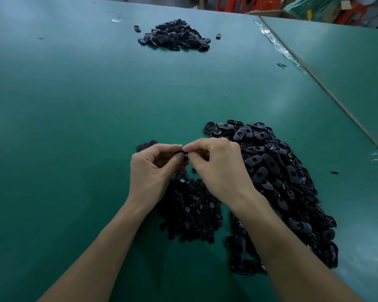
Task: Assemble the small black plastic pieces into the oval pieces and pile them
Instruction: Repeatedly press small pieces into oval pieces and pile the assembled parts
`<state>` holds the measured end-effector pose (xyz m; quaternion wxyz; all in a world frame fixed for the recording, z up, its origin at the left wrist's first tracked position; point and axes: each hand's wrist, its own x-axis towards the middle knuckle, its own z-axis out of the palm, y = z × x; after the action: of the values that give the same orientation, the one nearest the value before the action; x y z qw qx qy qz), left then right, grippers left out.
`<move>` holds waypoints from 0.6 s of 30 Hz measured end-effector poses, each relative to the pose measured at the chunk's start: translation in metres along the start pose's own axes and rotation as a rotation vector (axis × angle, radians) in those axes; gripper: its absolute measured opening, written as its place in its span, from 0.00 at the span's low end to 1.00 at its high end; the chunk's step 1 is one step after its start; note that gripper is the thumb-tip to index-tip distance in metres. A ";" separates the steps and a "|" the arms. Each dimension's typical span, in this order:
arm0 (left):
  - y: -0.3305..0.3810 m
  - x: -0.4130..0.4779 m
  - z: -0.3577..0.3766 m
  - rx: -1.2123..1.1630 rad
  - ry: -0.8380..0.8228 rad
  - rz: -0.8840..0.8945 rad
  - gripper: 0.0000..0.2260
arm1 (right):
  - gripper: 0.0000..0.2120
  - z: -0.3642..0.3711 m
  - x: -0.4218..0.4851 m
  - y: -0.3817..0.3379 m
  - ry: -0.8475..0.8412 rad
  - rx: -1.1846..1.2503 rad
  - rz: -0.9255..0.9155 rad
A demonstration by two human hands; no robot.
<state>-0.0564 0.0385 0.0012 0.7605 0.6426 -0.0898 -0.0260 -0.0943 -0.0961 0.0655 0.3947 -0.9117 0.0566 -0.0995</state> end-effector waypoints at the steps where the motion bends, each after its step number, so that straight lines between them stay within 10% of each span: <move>1: 0.000 0.000 0.000 0.002 -0.007 0.003 0.06 | 0.09 0.000 0.000 0.000 -0.005 -0.002 0.000; 18: 0.003 -0.001 0.000 0.037 -0.045 -0.005 0.11 | 0.04 0.005 0.000 0.005 0.020 -0.010 0.088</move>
<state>-0.0578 0.0387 0.0037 0.7464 0.6558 -0.1057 -0.0407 -0.0931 -0.0960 0.0590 0.3937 -0.9092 0.1010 -0.0909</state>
